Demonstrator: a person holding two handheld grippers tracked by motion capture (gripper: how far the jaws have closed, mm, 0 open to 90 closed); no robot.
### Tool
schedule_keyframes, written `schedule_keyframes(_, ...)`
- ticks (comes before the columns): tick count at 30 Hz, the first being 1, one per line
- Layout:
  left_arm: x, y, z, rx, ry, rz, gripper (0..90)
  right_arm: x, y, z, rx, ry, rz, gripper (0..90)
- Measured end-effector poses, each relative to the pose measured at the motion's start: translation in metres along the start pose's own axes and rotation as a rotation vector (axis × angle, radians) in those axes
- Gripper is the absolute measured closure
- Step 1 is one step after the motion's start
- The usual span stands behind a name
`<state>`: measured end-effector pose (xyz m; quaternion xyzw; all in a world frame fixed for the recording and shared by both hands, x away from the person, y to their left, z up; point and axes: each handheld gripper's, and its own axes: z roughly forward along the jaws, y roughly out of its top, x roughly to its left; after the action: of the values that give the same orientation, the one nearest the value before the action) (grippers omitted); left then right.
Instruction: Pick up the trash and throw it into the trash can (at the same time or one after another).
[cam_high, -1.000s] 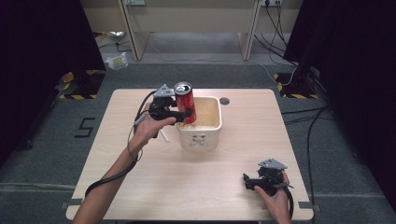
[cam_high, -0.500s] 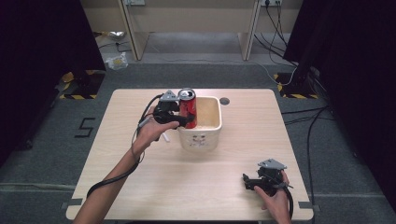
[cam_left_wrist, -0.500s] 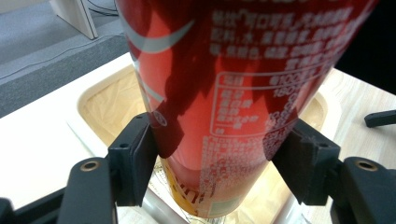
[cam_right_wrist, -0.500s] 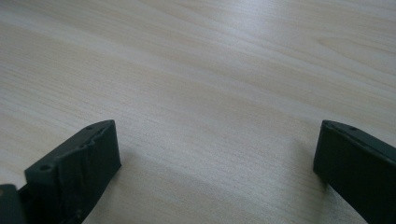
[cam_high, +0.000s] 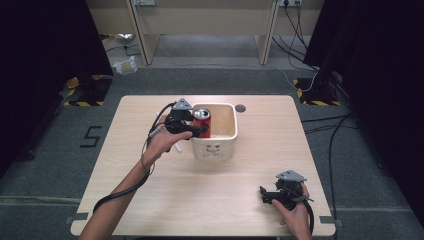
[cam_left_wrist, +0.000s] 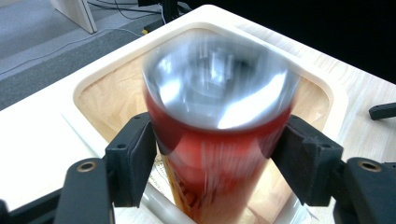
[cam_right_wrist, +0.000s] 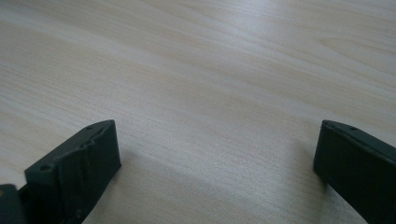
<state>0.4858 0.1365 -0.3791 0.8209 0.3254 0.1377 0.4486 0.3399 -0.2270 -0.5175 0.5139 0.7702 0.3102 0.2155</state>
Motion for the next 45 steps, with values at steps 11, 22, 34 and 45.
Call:
schedule_keyframes(11, 0.001, 0.003, -0.008, -0.025, -0.002, -0.008, 29.3, 0.0, 0.0, 0.0, 0.001, 0.003, -0.003, 0.7)
schedule_keyframes(22, 0.019, 0.006, -0.043, -0.096, 0.033, -0.066, 24.2, 0.0, 0.0, 0.0, 0.001, 0.004, -0.004, 0.5)
schedule_keyframes(34, 0.043, -0.007, -0.065, -0.117, 0.088, -0.111, 24.0, 0.0, 0.0, 0.0, 0.002, 0.005, -0.003, 0.5)
schedule_keyframes(45, 0.061, -0.029, -0.062, -0.09, 0.142, -0.152, 24.1, 0.001, 0.0, 0.0, -0.001, 0.004, -0.004, 0.6)
